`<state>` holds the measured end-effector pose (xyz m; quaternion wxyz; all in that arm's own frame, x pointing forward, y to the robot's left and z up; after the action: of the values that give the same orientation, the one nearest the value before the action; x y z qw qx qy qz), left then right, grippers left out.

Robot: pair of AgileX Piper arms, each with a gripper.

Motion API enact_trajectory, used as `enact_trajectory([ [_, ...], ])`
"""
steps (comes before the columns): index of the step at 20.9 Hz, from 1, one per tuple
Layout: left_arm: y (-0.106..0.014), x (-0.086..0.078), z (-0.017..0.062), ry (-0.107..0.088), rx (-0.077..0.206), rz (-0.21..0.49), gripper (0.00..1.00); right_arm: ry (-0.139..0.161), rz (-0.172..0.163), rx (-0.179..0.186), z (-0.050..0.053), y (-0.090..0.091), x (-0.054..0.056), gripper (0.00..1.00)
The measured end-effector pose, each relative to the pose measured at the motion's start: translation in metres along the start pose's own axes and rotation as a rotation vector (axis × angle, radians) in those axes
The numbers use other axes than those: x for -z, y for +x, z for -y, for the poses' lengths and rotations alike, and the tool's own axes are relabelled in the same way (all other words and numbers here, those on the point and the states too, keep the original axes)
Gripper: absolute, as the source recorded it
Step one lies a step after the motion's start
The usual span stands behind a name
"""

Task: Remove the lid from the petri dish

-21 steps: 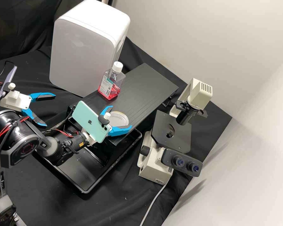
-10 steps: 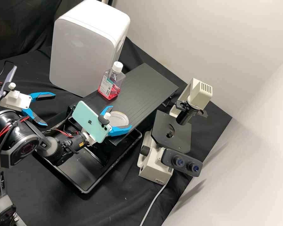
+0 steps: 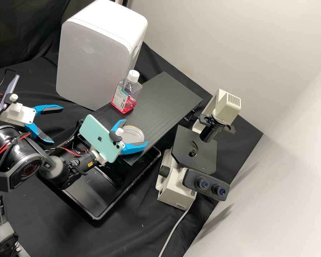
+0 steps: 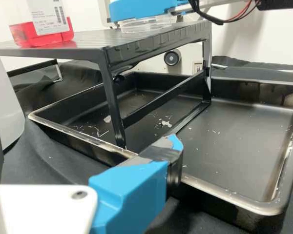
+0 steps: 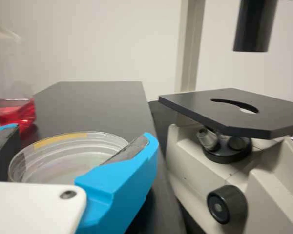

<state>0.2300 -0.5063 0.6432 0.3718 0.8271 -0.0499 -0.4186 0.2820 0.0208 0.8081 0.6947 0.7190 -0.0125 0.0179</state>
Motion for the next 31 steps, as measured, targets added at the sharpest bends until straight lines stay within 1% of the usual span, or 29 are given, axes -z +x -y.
enact_trajectory([
  [3, 0.000, 0.000, 0.0000, 0.000, 0.000, 0.000, 1.00, -0.001, -0.030, 0.000, 0.001, -0.001, 0.006, 0.00],
  [5, 0.000, 0.000, 0.0000, 0.000, 0.000, 0.000, 1.00, -0.001, -0.043, -0.002, 0.001, -0.001, 0.009, 0.00],
  [11, 0.000, 0.000, 0.0000, 0.001, 0.000, 0.000, 1.00, -0.001, -0.050, 0.006, 0.003, -0.004, 0.010, 0.00],
  [15, 0.000, 0.000, 0.0000, 0.001, 0.000, 0.000, 1.00, 0.001, -0.073, 0.030, 0.010, -0.005, 0.017, 0.00],
  [18, 0.000, 0.000, 0.0000, 0.001, 0.000, 0.000, 1.00, -0.007, -0.087, 0.049, 0.015, -0.007, 0.020, 0.00],
  [20, 0.000, 0.000, 0.0000, 0.001, 0.000, 0.000, 1.00, -0.011, -0.103, 0.056, 0.016, -0.009, 0.025, 0.00],
  [23, 0.000, 0.000, 0.0000, 0.001, 0.000, 0.000, 1.00, -0.008, -0.136, 0.054, 0.018, -0.011, 0.032, 0.00],
  [28, 0.000, 0.000, 0.0000, 0.001, 0.000, 0.000, 1.00, -0.043, -0.174, 0.088, 0.028, -0.013, 0.041, 0.00],
  [31, 0.000, 0.000, 0.0000, 0.001, 0.000, 0.000, 1.00, -0.046, -0.182, 0.096, 0.030, -0.014, 0.043, 0.00],
])
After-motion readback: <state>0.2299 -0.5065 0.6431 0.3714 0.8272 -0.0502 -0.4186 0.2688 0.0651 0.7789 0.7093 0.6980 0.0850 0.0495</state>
